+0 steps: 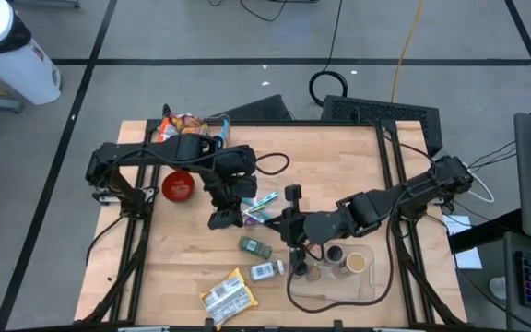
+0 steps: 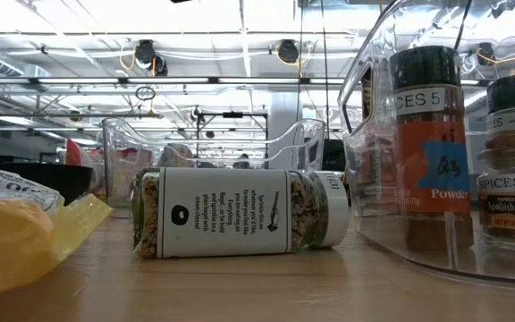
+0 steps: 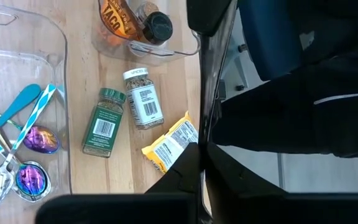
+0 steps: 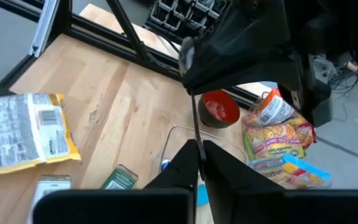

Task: Pick & Place Food Item
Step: Put the black spoon into the middle transparent bin, then put the yellow noodle pack into the top transparent bin

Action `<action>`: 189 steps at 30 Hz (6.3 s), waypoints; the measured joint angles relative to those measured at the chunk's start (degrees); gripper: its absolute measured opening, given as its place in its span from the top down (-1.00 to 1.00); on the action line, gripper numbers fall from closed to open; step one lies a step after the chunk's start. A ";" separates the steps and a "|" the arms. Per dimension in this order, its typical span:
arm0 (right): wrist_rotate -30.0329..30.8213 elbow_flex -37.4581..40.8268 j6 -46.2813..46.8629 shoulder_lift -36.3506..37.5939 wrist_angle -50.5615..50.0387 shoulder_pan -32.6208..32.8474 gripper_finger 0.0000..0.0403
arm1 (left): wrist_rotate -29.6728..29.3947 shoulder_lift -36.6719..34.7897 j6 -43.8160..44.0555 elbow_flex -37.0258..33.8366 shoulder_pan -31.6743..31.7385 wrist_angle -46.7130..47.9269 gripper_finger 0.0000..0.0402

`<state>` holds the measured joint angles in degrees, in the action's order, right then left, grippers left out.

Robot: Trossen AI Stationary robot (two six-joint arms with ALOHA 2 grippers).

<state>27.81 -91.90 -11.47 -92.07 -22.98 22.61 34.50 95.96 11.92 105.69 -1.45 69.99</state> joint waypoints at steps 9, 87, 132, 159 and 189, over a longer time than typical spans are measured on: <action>0.46 0.00 2.74 0.00 0.53 0.00 0.99 | 0.05 0.00 0.43 0.00 0.47 -0.60 0.76; -20.65 22.34 46.38 -10.93 18.06 -20.20 1.00 | 12.16 -28.13 -19.48 -18.68 10.67 -20.83 0.24; -15.88 28.70 26.29 17.35 29.73 -25.39 0.18 | -28.73 -57.77 2.27 -50.27 12.79 -61.57 0.24; -26.40 49.11 27.67 35.65 39.01 -18.86 0.21 | -39.03 -65.07 4.84 -57.42 12.79 -61.17 0.24; -34.34 18.62 15.57 12.83 16.41 -14.43 0.21 | -39.05 -64.83 4.81 -57.40 12.79 -61.19 0.24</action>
<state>-6.53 -73.27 4.10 -79.24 -6.57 8.18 -4.56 31.14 16.73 48.29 11.33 8.80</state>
